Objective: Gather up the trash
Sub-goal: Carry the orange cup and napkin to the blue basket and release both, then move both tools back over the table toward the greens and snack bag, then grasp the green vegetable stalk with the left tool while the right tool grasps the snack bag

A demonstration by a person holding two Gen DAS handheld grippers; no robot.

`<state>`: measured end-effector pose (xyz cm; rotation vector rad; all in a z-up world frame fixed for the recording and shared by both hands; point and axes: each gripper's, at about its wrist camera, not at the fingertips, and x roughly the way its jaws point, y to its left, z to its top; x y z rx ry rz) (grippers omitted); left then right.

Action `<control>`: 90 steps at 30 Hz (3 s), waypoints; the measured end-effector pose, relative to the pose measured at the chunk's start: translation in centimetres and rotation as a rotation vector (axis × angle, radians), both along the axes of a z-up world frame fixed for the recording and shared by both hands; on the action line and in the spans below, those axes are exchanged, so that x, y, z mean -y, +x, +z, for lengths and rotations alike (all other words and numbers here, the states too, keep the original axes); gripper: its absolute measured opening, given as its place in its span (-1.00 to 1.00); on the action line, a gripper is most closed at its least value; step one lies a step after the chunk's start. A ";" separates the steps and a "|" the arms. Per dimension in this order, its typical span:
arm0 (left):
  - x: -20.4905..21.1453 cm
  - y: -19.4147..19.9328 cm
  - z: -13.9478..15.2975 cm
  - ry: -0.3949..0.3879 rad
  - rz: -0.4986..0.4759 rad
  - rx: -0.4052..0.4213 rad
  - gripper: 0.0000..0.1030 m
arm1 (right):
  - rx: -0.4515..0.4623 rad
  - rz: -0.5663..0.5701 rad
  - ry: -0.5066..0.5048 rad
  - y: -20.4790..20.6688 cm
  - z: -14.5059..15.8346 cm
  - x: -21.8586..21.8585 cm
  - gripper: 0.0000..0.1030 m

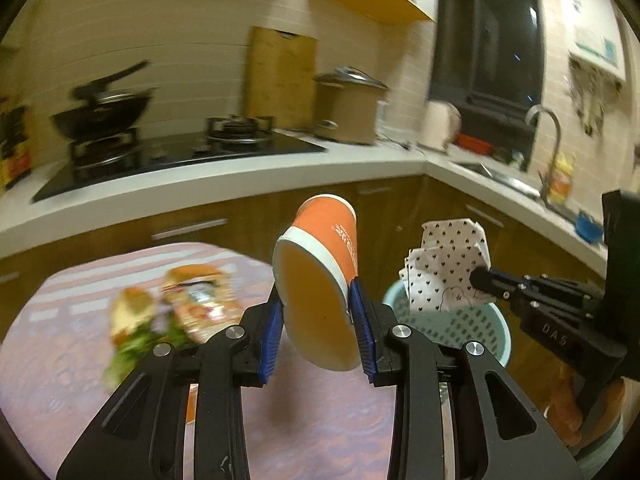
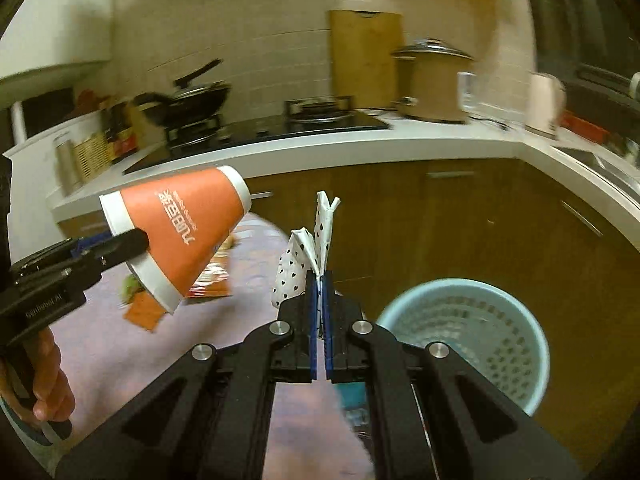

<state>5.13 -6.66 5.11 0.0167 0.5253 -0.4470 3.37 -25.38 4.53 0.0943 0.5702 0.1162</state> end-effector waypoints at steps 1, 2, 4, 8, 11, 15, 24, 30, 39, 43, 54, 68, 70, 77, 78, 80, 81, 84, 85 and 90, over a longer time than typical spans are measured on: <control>1.2 0.4 -0.1 0.015 -0.018 -0.003 -0.41 | -0.001 -0.018 0.003 -0.1 -0.2 0.9 -0.98; 2.8 0.7 -0.3 0.032 -0.046 -0.007 -0.41 | -0.004 -0.037 0.006 -0.2 -0.5 1.8 -0.98; 5.0 1.3 -0.8 0.054 -0.089 -0.019 -0.41 | -0.014 -0.077 0.012 -0.4 -1.1 3.8 -0.98; 9.5 2.5 -2.4 0.090 -0.152 -0.062 -0.41 | -0.050 -0.135 0.014 -0.1 -2.9 7.0 -0.98; 12.6 3.3 -4.1 0.123 -0.189 -0.091 -0.41 | -0.085 -0.173 0.019 0.1 -4.4 9.1 -0.98; 15.7 4.1 -5.8 0.173 -0.245 -0.125 -0.39 | -0.125 -0.210 0.027 0.4 -6.2 10.9 -0.98; 18.9 6.2 -9.4 0.169 -0.322 -0.224 -0.21 | -0.251 -0.283 0.075 1.6 -11.5 13.9 -0.98; 19.1 7.1 -11.0 0.201 -0.316 -0.261 0.13 | -0.313 -0.294 0.117 2.5 -13.2 14.7 -0.94; 17.1 7.9 -9.8 0.146 -0.285 -0.264 0.24 | -0.315 -0.293 0.118 2.4 -13.1 14.3 -0.72; 15.2 7.5 -8.7 0.127 -0.259 -0.240 0.24 | -0.288 -0.260 0.116 2.6 -11.8 13.0 -0.71; 4.7 5.4 -3.8 0.016 -0.108 -0.151 0.28 | -0.171 -0.036 0.083 3.9 -6.8 3.3 -0.58; -11.8 4.0 -2.0 -0.066 0.188 -0.096 0.38 | -0.135 0.227 0.012 7.6 -4.1 -11.3 -0.58; -13.5 4.0 -2.4 -0.056 0.233 -0.095 0.38 | -0.144 0.243 0.019 8.5 -4.3 -12.7 -0.58; -18.1 5.5 -5.4 -0.044 0.308 -0.171 0.47 | -0.149 0.246 0.004 11.3 -5.6 -16.4 0.09; -18.5 5.9 -6.0 -0.043 0.312 -0.187 0.47 | -0.158 0.253 0.000 11.6 -5.9 -16.8 0.09; -19.2 6.7 -7.1 -0.058 0.313 -0.226 0.47 | -0.170 0.260 -0.002 12.3 -6.5 -17.7 0.09; -19.2 6.9 -7.4 -0.065 0.311 -0.238 0.47 | -0.170 0.257 -0.006 12.5 -6.7 -18.1 0.09; -19.2 7.4 -8.6 -0.057 0.307 -0.266 0.47 | -0.170 0.250 -0.006 13.1 -7.5 -18.6 0.10; -19.1 7.7 -8.9 -0.047 0.299 -0.277 0.47 | -0.176 0.248 -0.005 13.3 -7.9 -18.7 0.11; -18.5 9.0 -9.9 -0.039 0.258 -0.335 0.42 | -0.173 0.247 -0.014 13.2 -8.4 -19.0 0.17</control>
